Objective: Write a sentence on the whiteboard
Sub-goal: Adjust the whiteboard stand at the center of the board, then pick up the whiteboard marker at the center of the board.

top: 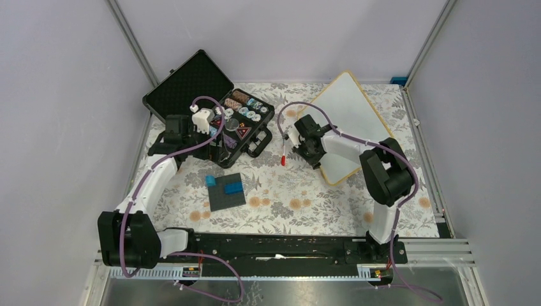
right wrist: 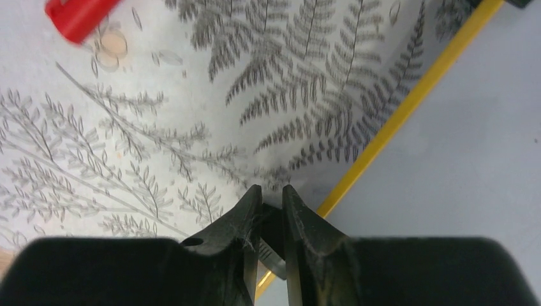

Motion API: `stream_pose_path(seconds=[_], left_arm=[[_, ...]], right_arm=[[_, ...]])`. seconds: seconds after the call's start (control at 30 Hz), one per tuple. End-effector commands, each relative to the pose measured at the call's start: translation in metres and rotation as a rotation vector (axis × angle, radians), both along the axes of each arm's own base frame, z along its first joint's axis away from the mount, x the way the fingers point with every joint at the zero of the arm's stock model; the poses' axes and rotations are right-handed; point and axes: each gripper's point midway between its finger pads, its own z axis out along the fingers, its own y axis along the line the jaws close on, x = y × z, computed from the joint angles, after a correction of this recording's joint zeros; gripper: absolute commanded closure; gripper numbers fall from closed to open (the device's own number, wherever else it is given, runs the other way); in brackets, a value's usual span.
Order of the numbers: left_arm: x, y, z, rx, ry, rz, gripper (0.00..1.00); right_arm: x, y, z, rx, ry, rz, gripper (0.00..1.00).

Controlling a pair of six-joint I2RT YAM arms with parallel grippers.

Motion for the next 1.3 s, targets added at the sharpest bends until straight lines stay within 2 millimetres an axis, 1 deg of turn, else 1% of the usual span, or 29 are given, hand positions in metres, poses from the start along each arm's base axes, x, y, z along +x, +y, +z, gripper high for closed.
stream_pose_path(seconds=[0.0, 0.1, 0.23, 0.27, 0.37, 0.47, 0.53, 0.6, 0.67, 0.77, 0.83, 0.93, 1.03, 1.13, 1.2, 1.23, 1.27], left_arm=[[0.034, -0.005, 0.024, 0.016, -0.123, 0.038, 0.01], [0.05, -0.015, 0.029, 0.036, -0.161, 0.077, 0.01], [0.068, -0.04, 0.04, 0.003, -0.236, 0.127, 0.01], [0.073, -0.045, 0.04, 0.003, -0.244, 0.148, 0.01], [0.083, -0.067, 0.038, -0.024, -0.258, 0.164, 0.01], [0.091, -0.09, 0.031, -0.012, -0.284, 0.182, 0.01], [0.096, -0.107, 0.025, -0.004, -0.297, 0.186, 0.04], [0.101, -0.119, 0.012, 0.0, -0.296, 0.202, 0.09], [0.106, -0.132, 0.003, -0.006, -0.3, 0.211, 0.15], [0.111, -0.157, -0.01, 0.004, -0.301, 0.193, 0.22], [0.112, -0.18, -0.016, 0.012, -0.309, 0.152, 0.25], [0.115, -0.213, -0.023, 0.013, -0.304, 0.103, 0.33], [0.116, -0.233, -0.042, 0.057, -0.278, 0.086, 0.34], [0.116, -0.245, -0.062, 0.11, -0.262, 0.077, 0.34], [0.119, -0.246, -0.075, 0.146, -0.235, 0.099, 0.34], [0.12, -0.246, -0.084, 0.164, -0.215, 0.108, 0.35], [0.121, -0.244, -0.087, 0.174, -0.205, 0.125, 0.37]], right_arm=[[-0.016, -0.027, 0.015, -0.063, -0.022, 0.012, 0.75], [-0.024, -0.046, 0.017, -0.067, -0.017, -0.015, 0.75], [-0.031, -0.074, 0.018, -0.072, -0.019, -0.061, 0.74], [-0.031, -0.085, 0.018, -0.074, -0.022, -0.082, 0.74], [-0.031, -0.111, 0.017, -0.076, -0.029, -0.134, 0.72], [-0.031, -0.131, 0.017, -0.069, -0.029, -0.169, 0.72], [-0.029, -0.139, 0.02, -0.071, -0.049, -0.178, 0.71], [-0.029, -0.145, 0.022, -0.076, -0.08, -0.182, 0.69], [-0.023, -0.154, 0.024, -0.086, -0.12, -0.198, 0.68], [-0.021, -0.169, 0.022, -0.081, -0.134, -0.239, 0.68], [-0.023, -0.172, 0.022, -0.06, -0.131, -0.261, 0.67], [-0.027, -0.168, 0.028, -0.013, -0.148, -0.275, 0.64], [-0.027, -0.162, 0.044, 0.05, -0.2, -0.305, 0.61], [-0.028, -0.159, 0.059, 0.1, -0.254, -0.338, 0.58], [-0.03, -0.16, 0.067, 0.125, -0.277, -0.37, 0.57], [-0.031, -0.161, 0.07, 0.135, -0.289, -0.387, 0.56], [-0.034, -0.163, 0.071, 0.143, -0.29, -0.404, 0.56]])
